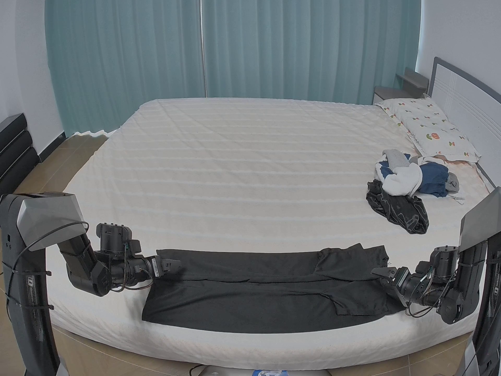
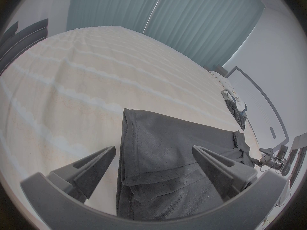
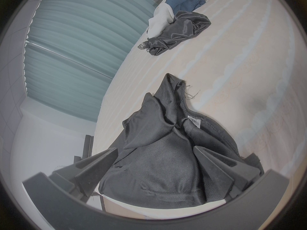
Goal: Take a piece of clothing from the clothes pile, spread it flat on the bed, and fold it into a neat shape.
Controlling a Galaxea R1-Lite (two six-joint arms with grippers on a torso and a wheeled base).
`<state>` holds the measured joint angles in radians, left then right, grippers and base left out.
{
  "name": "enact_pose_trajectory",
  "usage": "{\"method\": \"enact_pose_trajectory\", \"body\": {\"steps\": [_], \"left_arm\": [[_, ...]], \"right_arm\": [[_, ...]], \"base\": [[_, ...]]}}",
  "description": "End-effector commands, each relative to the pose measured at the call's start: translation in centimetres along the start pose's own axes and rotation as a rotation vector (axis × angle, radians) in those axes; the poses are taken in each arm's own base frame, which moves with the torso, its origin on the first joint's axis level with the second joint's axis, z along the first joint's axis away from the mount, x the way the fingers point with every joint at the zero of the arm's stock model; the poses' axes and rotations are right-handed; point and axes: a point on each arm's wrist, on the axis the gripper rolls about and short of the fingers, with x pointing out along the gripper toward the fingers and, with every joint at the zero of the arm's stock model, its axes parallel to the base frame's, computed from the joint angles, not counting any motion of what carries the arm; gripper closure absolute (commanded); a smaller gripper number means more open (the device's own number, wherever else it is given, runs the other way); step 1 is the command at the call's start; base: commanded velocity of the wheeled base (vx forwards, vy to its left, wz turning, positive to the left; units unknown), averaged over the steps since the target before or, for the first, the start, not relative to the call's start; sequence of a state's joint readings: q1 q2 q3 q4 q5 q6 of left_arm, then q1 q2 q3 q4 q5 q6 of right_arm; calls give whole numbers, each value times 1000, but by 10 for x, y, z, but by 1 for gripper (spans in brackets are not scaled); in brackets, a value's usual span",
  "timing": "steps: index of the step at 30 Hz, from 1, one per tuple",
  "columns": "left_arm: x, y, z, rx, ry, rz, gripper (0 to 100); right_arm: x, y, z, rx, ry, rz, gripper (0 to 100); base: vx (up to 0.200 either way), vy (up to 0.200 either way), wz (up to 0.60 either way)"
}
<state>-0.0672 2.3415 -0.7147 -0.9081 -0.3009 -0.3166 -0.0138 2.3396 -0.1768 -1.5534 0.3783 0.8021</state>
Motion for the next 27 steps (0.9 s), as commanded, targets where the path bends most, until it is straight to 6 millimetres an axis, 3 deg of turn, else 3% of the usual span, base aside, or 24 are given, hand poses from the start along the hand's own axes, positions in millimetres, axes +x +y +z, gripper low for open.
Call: {"method": "enact_pose_trajectory", "body": {"steps": [1, 7, 8, 27], "left_arm": [[6, 2, -7, 10, 25, 4, 0], [6, -1, -12, 35, 46, 0, 0], [6, -1, -13, 36, 48, -1, 100], [-4, 5, -10, 19, 31, 21, 100]], "right_arm": [[1, 0, 0, -2, -3, 6, 0], [0, 1, 1, -5, -7, 10, 0], [0, 1, 1, -5, -7, 10, 0], [-9, 5, 10, -2, -50, 26, 0]], "base": [[0, 0, 0], [0, 0, 0], [0, 0, 0], [0, 0, 0]]}}
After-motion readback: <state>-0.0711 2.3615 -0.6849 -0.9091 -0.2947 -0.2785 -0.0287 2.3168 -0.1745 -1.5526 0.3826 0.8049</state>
